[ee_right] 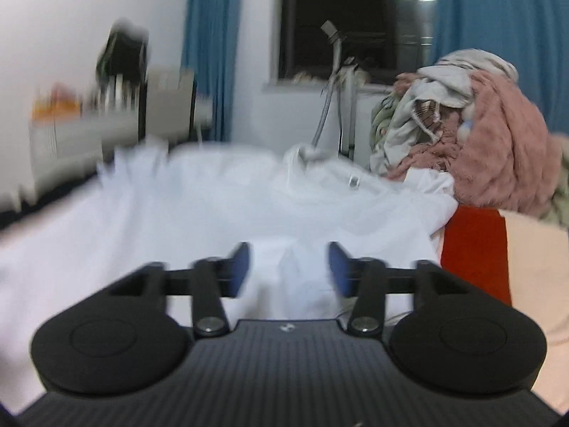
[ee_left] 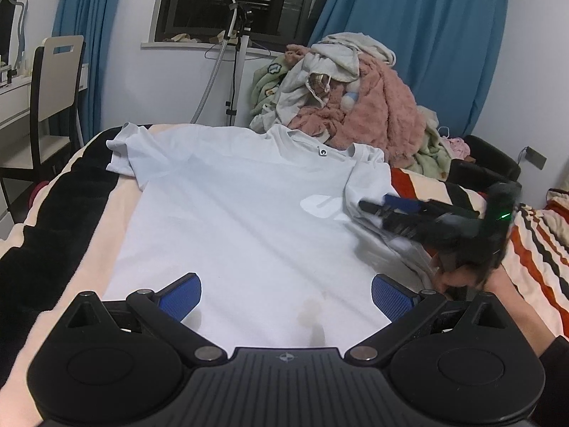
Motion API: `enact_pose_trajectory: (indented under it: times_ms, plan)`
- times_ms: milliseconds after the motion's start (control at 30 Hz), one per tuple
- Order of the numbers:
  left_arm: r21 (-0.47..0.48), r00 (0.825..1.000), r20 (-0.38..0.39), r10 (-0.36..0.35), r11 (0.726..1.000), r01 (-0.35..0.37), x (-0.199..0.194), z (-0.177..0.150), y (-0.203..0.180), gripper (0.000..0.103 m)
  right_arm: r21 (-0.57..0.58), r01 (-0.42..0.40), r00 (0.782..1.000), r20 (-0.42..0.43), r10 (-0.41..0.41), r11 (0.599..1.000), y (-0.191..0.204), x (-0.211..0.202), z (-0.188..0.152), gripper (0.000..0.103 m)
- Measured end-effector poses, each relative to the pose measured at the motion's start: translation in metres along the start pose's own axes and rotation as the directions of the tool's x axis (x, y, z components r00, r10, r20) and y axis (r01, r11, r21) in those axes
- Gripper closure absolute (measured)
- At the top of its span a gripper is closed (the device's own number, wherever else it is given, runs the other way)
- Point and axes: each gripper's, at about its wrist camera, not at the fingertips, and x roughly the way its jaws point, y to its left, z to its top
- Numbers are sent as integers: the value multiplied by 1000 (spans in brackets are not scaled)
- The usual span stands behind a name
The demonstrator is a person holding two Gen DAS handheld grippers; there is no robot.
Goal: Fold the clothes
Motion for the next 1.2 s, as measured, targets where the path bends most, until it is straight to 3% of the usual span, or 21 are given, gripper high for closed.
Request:
enact_pose_trajectory:
  times_ms: [67,133,233,333,433,467,500,533,633,733,833,933,1067,1167,1200]
  plan:
    - [-9,1000,5,-10,1000,10,-2,1,-1,0,195,-33,996,92,15,980,-23,-21,7,43]
    - [-13,1000,10,-18,1000,18,-3,3,-2,0,379,13,990,128,-66,925,-49,-35,8,43]
    - [-32,999,19,-31,999,31,-1,6,-1,0,543,132,982,39,-182,829,-78,-36,-4,41]
    - [-59,999,26,-40,997,41,6,7,3,0,670,137,987,-35,-154,730,-100,-19,-27,41]
    - [-86,999,12,-51,995,52,13,5,8,0,665,157,987,-84,-136,730,-99,2,-29,43]
    - [-95,998,7,-55,994,55,16,5,10,0,656,167,986,-102,-133,736,-98,8,-29,54]
    - [-104,998,3,-59,993,59,18,4,12,0,642,192,981,-124,-147,742,-96,13,-27,80]
    - [-113,998,-2,-63,992,62,20,4,13,0,623,231,973,-138,-185,747,-96,12,-23,87]
    - [-141,997,-16,-75,987,72,28,2,18,0,529,344,936,-127,-328,776,-96,-1,-5,95]
    - [-135,998,-27,-62,989,58,35,2,16,0,393,447,889,-97,-447,804,-103,-10,21,96]
    - [-126,998,-38,-47,991,42,42,3,14,0,232,548,834,-75,-547,803,-123,-12,50,96]
    - [-118,998,-49,-32,993,27,50,3,12,0,81,647,762,-80,-642,758,-158,-4,74,96]
    - [-106,998,-63,-13,994,6,59,3,9,0,-5,747,657,-151,-739,665,-216,24,81,94]
    - [-78,996,-85,10,997,-17,76,2,3,0,60,765,638,-215,-740,642,-239,22,72,91]
    - [-63,996,-86,15,998,-20,80,2,0,0,87,768,634,-235,-736,634,-247,20,69,77]
